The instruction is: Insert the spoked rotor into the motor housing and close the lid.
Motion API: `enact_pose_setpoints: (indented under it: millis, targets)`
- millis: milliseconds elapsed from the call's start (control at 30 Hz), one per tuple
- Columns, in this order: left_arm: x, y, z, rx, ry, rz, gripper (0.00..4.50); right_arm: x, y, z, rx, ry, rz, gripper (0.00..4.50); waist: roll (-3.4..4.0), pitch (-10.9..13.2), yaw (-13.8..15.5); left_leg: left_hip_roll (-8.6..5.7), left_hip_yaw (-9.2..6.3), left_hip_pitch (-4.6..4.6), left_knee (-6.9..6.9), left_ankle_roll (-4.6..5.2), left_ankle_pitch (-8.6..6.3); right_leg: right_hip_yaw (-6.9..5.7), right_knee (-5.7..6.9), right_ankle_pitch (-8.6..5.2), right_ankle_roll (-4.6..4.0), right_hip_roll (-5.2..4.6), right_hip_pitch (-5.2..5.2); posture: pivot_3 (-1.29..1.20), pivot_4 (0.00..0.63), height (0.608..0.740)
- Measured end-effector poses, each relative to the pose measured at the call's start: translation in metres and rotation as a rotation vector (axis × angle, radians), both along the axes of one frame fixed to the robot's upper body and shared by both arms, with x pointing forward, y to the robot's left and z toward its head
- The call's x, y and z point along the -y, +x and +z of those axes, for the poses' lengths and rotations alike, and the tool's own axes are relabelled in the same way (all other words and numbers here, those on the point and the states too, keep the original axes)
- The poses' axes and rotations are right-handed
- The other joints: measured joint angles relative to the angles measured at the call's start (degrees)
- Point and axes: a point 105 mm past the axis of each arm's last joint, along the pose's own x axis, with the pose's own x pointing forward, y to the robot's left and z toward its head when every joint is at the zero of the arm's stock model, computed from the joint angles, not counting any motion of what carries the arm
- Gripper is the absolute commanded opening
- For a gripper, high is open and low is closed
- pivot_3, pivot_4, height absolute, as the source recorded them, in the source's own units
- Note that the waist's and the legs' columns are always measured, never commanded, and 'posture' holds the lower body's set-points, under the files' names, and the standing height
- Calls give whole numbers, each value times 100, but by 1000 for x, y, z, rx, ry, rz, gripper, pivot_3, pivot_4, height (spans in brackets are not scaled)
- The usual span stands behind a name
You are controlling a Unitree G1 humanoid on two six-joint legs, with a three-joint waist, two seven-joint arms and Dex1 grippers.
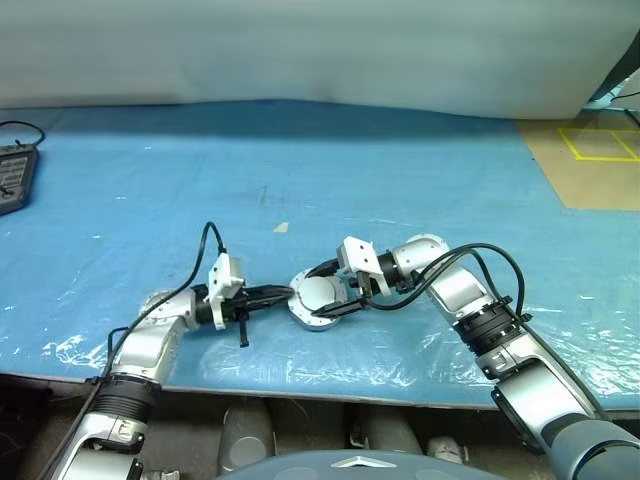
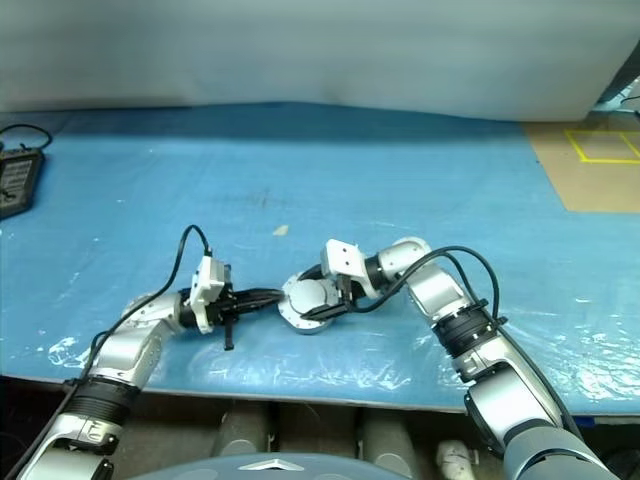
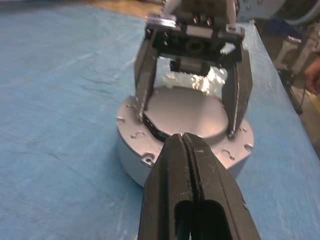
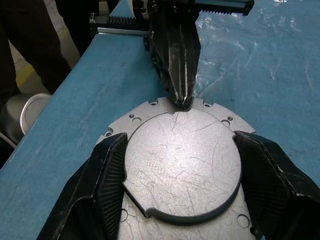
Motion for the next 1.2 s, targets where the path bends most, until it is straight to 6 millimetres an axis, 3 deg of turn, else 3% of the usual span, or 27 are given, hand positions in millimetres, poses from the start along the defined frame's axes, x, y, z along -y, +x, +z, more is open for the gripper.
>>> enact_pose_setpoints:
  millis: [300,467,733,933,1033,1200]
  targets:
    - [2,0,0,42,56,-36,40,1,0,0,-5,-4,-7,2977,8,-6,4,-3,0,4,-2,0,0,1,-4,0,0,-2,6,0,150,740]
    - [4,0,1,51,53,-40,0,6,6,4,-15,-3,-59,4491,10,-6,15,-6,0,0,-3,0,0,1,-8,0,0,-4,6,0,150,740]
    - [6,-1,0,48,55,-48,0,38,5,22,-48,24,-145,4491,11,-5,16,-4,0,-45,-8,0,1,-3,-19,0,0,-1,-31,0,150,740]
    - [5,0,-1,45,57,-49,0,45,0,55,-146,178,-206,4491,12,-5,18,-2,0,-43,-8,0,0,-5,-17,0,0,0,-31,0,150,740]
    - [4,1,-3,39,58,-46,0,55,3,51,-238,182,-287,4491,13,-5,33,-2,0,-44,-7,0,1,-5,-18,0,0,0,-31,0,150,740]
    - [3,0,-3,51,55,-49,0,77,7,31,-586,193,-478,4491,13,-5,47,-4,0,-44,-8,-8,6,-6,-19,0,0,0,-31,0,150,740]
